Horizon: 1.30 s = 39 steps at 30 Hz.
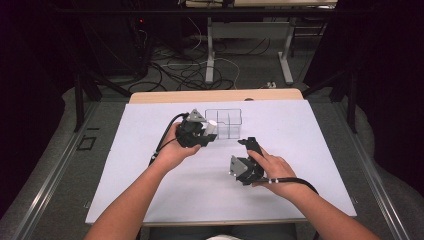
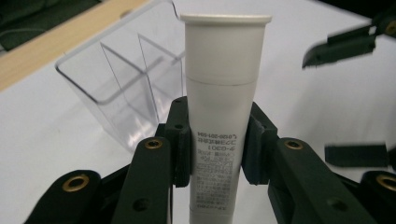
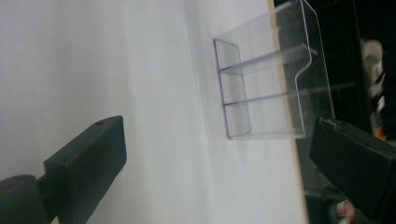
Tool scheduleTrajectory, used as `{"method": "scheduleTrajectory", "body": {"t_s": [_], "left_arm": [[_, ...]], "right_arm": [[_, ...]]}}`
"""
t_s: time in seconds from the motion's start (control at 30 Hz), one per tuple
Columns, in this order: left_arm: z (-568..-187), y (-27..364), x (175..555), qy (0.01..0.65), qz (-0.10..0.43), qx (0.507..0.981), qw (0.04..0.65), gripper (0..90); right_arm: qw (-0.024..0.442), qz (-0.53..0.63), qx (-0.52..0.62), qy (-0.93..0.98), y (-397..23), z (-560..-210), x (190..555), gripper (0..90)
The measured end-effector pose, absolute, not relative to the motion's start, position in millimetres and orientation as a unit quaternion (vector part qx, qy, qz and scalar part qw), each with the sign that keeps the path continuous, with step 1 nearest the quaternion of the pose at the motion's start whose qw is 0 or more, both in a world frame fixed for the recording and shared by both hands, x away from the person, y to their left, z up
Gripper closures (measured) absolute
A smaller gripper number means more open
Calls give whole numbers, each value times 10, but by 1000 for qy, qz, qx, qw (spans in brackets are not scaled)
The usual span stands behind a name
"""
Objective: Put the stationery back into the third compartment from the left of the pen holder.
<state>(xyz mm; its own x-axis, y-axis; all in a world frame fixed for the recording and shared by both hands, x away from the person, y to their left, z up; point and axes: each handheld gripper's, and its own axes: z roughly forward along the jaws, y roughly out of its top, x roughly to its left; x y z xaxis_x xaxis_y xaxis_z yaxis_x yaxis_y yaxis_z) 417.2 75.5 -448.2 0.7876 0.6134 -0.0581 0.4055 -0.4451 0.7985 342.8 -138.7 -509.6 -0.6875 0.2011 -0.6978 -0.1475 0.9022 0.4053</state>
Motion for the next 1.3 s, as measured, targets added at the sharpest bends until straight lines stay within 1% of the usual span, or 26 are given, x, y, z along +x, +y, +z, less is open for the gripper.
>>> {"method": "scheduleTrajectory", "body": {"t_s": [0.03,0.07,0.1,0.13,0.2,0.3,0.37,0.47,0.67,0.83,0.9,1.03,1.07,1.3], "left_arm": [[-4461,745,4182,308,125,834,441,694],[-4439,734,4195,311,127,828,448,694],[-4417,727,4213,312,131,825,452,694],[-4398,713,4228,317,134,820,458,693],[-4363,679,4261,329,137,806,473,693],[-4299,656,4320,334,146,795,484,693],[-4264,626,4354,340,150,785,495,694],[-4223,563,4413,344,152,779,502,694],[-4208,367,4522,350,162,764,517,694],[-4248,231,4622,361,160,755,523,695],[-4295,182,4669,367,158,752,524,695],[-4383,119,4735,373,155,748,526,695],[-4409,103,4755,375,158,744,530,695],[-4599,28,4873,382,157,742,527,695]], "right_arm": [[400,211,40,891,-1419,-5069,3416,39],[383,225,64,893,-1454,-5068,3425,39],[387,195,97,896,-1486,-5016,3390,39],[357,257,113,891,-1525,-5074,3435,39],[348,265,159,885,-1596,-5058,3427,39],[311,314,212,872,-1705,-5084,3449,39],[295,336,242,861,-1768,-5101,3444,39],[281,359,270,848,-1847,-5119,3441,39],[267,397,314,820,-1984,-5121,3426,42],[254,432,352,791,-2111,-5141,3468,47],[244,430,359,792,-2172,-5149,3493,54],[248,439,373,779,-2223,-5196,3526,59],[239,433,372,786,-2246,-5189,3529,61],[235,449,374,777,-2243,-5220,3554,74]]}}
